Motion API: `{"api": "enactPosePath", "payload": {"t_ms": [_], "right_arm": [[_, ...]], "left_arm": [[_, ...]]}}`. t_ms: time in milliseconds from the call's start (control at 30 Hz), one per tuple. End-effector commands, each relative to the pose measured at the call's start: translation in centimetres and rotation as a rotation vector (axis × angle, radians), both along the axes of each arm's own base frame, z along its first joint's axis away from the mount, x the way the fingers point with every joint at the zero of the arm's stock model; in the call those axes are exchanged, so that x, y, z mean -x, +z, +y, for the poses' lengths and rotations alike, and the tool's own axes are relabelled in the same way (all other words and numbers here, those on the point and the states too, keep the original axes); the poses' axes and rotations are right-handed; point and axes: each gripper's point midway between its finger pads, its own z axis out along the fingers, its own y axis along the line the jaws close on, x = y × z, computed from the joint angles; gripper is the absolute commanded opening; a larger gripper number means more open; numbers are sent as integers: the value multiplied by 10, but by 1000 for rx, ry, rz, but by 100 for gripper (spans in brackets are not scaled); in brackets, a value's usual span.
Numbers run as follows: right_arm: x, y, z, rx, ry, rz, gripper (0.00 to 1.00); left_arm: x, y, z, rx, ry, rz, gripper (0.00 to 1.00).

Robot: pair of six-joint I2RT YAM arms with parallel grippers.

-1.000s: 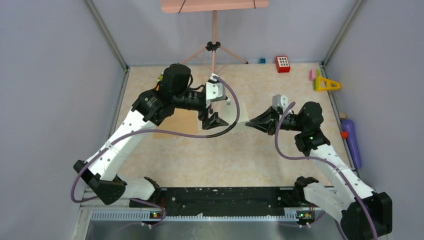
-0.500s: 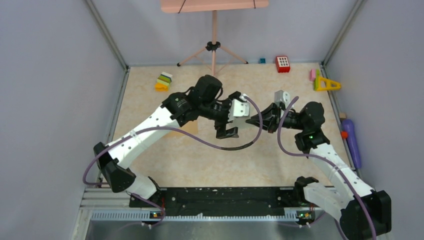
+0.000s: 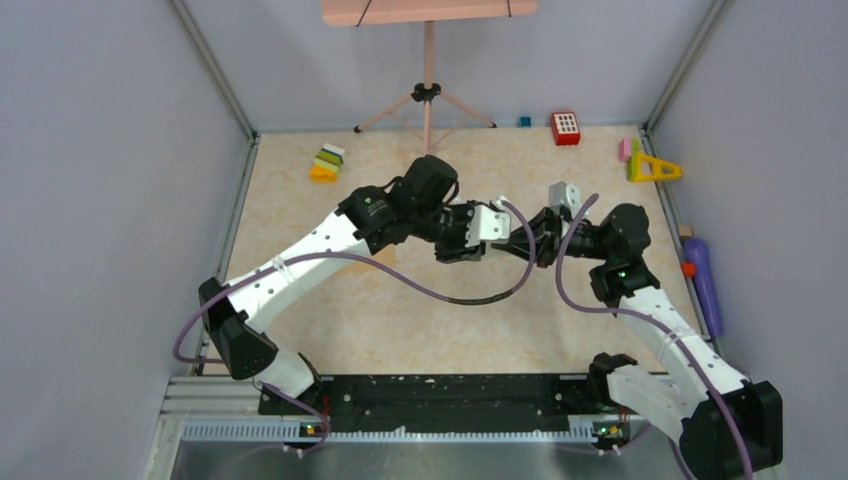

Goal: Place the letter into the envelope and seal it
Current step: Fold the letter.

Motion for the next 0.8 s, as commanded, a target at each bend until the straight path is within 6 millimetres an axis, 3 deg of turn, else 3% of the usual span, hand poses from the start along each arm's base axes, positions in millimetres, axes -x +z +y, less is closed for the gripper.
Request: {"api": "enactPosePath", "payload": {"t_ms": [0,233,300,333,400,467,767], "right_arm": [[3,8,-3,-5,6,-55,0],[2,8,-3,-4,2,-58,0],[4,8,-3,3,7,-67,0],[5,8,-4,12,14,-70,6],[10,14,-5,44,48,-110,40],[14,18,-8,79,55,-149,54],[3,15,-17,119,-28,-200,62]], "left_arm": [[-1,15,-3,24,-18,-36,37],[1,12,-2,16,-25,-30,0],[2,11,-2,13,-28,-26,0],[2,10,-2,12,-29,-23,0],[1,10,-2,10,-26,-24,0],[0,9,-1,8,-20,-30,0],[1,9,4,3,-15,-49,0]]}}
